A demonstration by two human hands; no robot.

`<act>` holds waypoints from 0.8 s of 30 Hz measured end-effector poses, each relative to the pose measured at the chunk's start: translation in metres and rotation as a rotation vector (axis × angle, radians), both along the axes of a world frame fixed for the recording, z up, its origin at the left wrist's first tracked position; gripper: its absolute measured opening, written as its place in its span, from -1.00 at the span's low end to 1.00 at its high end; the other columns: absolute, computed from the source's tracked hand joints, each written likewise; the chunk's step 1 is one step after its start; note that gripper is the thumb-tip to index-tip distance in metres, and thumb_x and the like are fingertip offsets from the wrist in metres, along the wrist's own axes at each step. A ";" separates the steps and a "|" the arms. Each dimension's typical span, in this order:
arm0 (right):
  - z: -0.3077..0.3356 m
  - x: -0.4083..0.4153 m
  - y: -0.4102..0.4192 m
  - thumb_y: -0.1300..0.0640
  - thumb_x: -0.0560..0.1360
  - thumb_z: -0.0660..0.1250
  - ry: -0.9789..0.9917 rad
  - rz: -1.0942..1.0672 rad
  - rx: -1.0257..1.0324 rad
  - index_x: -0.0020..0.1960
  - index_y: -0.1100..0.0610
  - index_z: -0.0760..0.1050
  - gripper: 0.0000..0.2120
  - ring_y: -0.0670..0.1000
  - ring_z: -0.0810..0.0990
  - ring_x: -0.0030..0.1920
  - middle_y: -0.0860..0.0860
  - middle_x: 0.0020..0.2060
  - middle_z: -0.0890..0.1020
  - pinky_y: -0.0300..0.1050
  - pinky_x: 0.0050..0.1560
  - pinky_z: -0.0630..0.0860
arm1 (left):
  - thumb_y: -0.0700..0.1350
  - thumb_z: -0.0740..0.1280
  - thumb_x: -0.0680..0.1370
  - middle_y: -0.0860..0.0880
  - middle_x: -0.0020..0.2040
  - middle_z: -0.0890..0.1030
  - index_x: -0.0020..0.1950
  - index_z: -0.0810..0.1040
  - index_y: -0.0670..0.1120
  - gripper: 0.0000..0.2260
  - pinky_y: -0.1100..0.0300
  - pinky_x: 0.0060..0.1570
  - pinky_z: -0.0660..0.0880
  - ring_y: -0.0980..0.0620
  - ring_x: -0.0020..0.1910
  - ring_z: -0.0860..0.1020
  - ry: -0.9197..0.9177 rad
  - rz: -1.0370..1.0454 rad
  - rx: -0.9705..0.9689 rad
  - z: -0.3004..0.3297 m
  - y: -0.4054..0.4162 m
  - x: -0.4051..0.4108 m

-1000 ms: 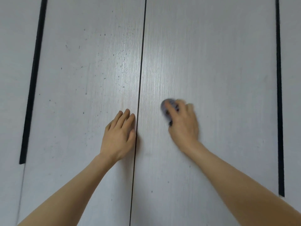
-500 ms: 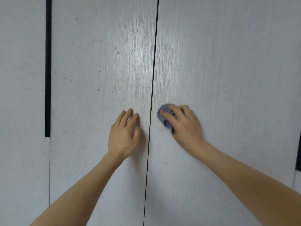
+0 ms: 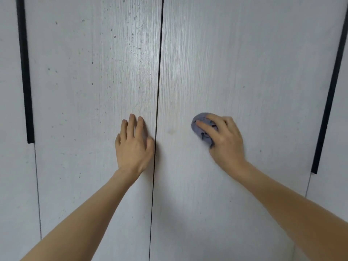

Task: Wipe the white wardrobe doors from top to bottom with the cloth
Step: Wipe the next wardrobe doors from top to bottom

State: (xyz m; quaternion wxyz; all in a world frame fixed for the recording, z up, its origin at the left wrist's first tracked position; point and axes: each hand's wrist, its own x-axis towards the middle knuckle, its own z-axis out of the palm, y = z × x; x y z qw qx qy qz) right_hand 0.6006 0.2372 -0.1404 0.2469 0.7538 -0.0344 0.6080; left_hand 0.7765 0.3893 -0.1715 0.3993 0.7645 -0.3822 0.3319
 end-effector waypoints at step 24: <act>0.048 -0.072 -0.025 0.29 0.02 0.60 0.277 -0.172 -0.191 0.08 0.13 0.62 -0.39 0.13 0.55 -0.20 0.11 -0.01 0.62 -0.15 -0.37 0.43 | 0.04 0.06 0.53 -0.17 0.36 0.39 0.38 0.36 0.02 -0.57 -0.10 0.21 0.11 -0.20 0.34 0.24 -0.417 -0.094 0.012 0.024 -0.062 -0.068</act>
